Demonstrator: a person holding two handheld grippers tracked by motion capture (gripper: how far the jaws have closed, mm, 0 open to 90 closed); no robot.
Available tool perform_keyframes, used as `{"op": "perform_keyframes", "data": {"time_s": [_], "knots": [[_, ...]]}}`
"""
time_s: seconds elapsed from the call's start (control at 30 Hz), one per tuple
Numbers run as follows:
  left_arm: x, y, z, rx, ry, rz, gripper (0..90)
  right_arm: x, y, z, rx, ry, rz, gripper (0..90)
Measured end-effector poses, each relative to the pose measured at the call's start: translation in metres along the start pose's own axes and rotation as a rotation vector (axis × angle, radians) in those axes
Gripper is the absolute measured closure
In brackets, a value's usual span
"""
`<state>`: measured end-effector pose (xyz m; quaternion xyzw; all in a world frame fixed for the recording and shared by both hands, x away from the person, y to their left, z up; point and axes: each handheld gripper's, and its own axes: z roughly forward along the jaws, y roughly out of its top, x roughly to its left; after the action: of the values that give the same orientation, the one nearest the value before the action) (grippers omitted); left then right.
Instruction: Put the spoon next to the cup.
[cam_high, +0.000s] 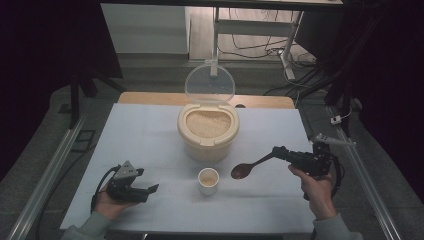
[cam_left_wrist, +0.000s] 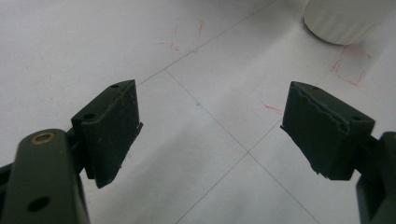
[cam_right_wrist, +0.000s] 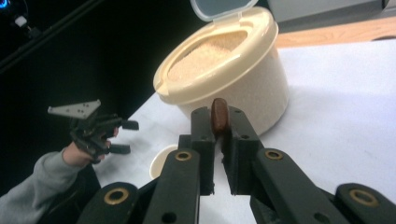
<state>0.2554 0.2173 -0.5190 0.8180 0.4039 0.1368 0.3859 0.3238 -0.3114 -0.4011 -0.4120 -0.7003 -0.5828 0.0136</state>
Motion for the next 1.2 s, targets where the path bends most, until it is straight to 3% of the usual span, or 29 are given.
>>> {"op": "perform_keyframes", "data": {"time_s": [0.37, 0.6, 0.7, 1.03, 1.2], "knots": [[0.0, 0.0, 0.0, 0.002, 0.0, 0.001, 18.8, 0.0, 0.001, 0.012, 0.178, 0.048, -0.031, 83.4], [0.0, 0.0, 0.0, 0.002, -0.001, -0.001, 18.9, 0.002, -0.003, 0.033, 0.298, 0.114, -0.037, 83.4], [0.0, 0.0, 0.0, 0.004, -0.001, 0.002, 18.8, 0.003, -0.007, 0.044, 0.349, 0.12, -0.049, 83.3], [0.0, 0.0, 0.001, 0.005, -0.001, 0.002, 18.9, 0.007, -0.017, 0.078, 0.478, 0.156, -0.063, 83.3], [0.0, 0.0, 0.001, 0.007, -0.001, 0.007, 18.8, 0.005, -0.015, 0.093, 0.518, 0.176, -0.046, 83.1]]}}
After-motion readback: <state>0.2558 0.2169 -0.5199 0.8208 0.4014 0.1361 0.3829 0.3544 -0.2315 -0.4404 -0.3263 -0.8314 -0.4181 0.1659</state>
